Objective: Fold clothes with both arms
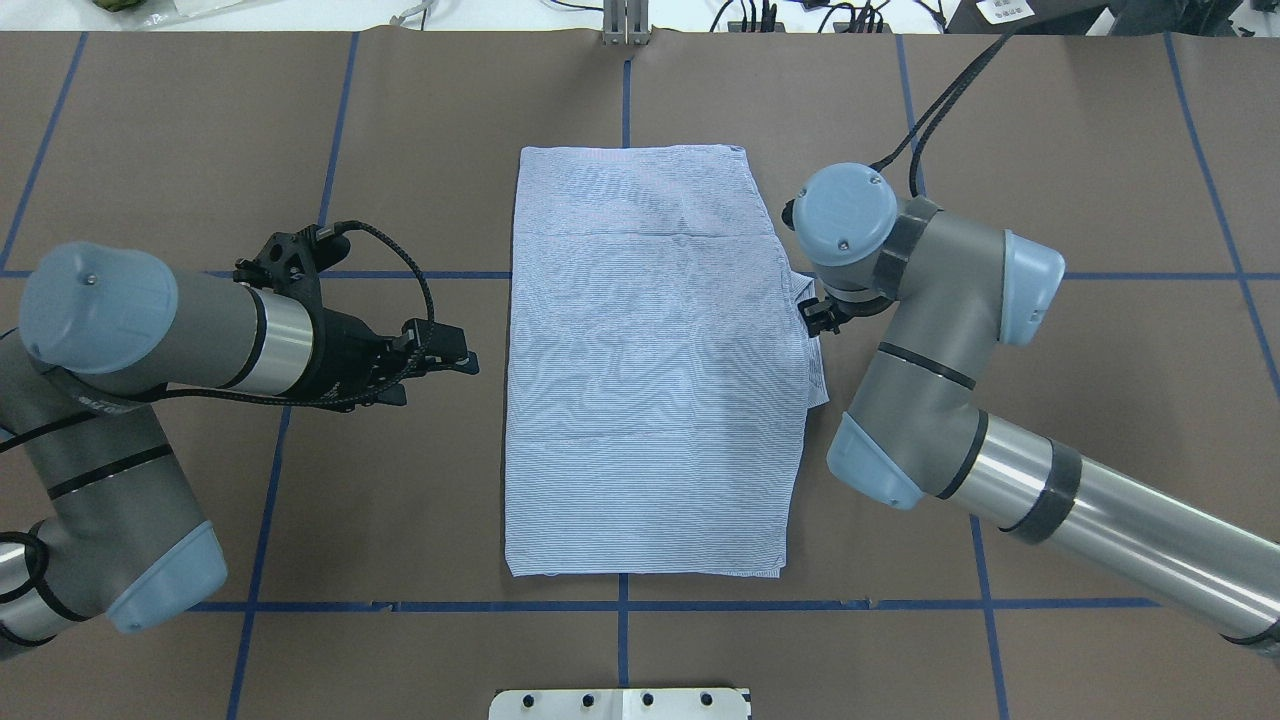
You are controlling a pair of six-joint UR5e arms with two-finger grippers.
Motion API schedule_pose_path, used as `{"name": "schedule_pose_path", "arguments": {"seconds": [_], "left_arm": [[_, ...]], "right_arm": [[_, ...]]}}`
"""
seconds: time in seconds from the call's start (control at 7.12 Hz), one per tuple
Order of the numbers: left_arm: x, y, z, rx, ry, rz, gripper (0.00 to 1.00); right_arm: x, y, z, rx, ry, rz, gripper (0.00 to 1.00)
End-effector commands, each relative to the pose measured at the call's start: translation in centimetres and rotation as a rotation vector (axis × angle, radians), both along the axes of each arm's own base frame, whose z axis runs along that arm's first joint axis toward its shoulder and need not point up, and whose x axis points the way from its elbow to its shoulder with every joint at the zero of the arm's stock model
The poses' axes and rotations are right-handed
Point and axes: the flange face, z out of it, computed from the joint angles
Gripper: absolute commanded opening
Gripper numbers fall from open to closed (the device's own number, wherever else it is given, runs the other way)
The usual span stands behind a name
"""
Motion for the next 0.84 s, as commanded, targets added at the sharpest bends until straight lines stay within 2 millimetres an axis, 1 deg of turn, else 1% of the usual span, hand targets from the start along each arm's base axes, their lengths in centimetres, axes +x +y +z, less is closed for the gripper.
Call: {"name": "schedule_pose_path", "arguments": {"seconds": [0.0,0.14,0.28,0.42,0.56,0.7], "left_arm": [[0.1,0.0,-0.6,0.003,0.01,0.0,1.0],[0.1,0.1,-0.8,0.004,0.011,0.0,1.0],[0.3,0.7,-0.8,0.004,0.014,0.012,1.0],[2.1,2.7,-0.7,-0.037,0.016,0.035,1.0],[5.1,5.5,-0.6,-0.064,0.007,0.015,1.0],[7.4,8.2,-0.4,-0.095,-0.002,0.015,1.0]], "right_arm": [[1.8,0.7,-0.4,0.015,-0.024,-0.013,1.0],[2.2,1.4,-2.0,0.002,-0.08,-0.02,1.0],[3.2,2.4,-3.9,0.013,-0.132,-0.026,1.0],[4.9,4.5,-4.8,-0.01,-0.198,-0.033,1.0],[6.3,6.2,-6.5,-0.037,-0.27,-0.032,1.0],[7.5,7.5,-7.3,-0.065,-0.313,0.005,1.0]]}}
